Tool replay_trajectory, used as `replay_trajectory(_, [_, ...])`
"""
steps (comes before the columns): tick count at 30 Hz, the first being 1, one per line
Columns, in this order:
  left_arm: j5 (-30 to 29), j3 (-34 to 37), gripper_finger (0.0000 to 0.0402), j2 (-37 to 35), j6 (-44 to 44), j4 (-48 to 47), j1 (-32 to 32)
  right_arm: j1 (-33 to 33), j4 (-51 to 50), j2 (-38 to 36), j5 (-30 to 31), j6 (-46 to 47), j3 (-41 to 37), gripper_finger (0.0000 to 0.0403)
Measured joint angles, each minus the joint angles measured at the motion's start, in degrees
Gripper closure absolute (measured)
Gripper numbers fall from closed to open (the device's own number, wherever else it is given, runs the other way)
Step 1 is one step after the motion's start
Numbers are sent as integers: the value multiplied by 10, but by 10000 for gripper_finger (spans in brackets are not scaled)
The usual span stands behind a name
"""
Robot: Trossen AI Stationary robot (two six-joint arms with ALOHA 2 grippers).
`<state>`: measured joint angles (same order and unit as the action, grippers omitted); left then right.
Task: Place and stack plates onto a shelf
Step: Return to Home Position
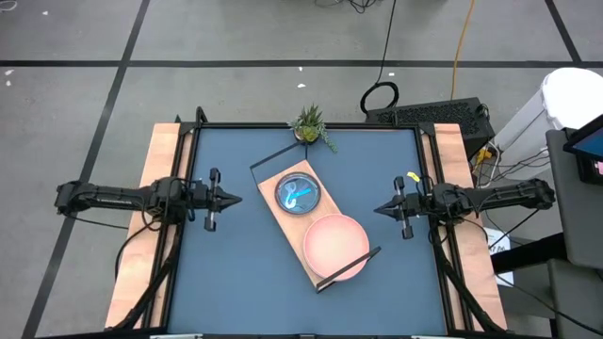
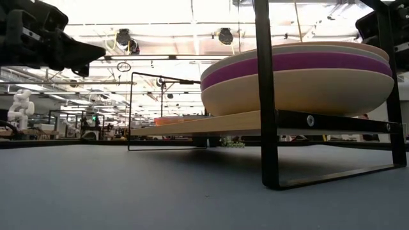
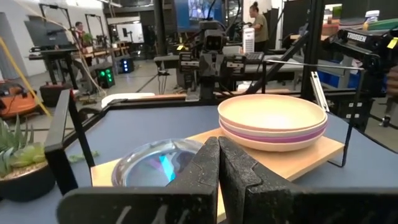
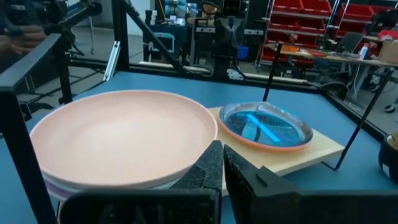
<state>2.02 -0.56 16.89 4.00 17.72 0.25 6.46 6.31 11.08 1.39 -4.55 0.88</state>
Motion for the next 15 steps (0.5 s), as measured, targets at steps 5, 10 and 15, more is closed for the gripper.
replay_trajectory(5, [8, 0, 399, -44, -3, -45, 10, 0, -20, -3, 0, 9, 0, 403])
replay_trajectory(10, [10, 0, 399, -91, -16, -120, 11, 0, -23, -3, 0, 11, 0, 403])
replay_trajectory(15, [8, -1, 399, -124, -42, -167, 11, 0, -23, -3, 11, 10, 0, 403])
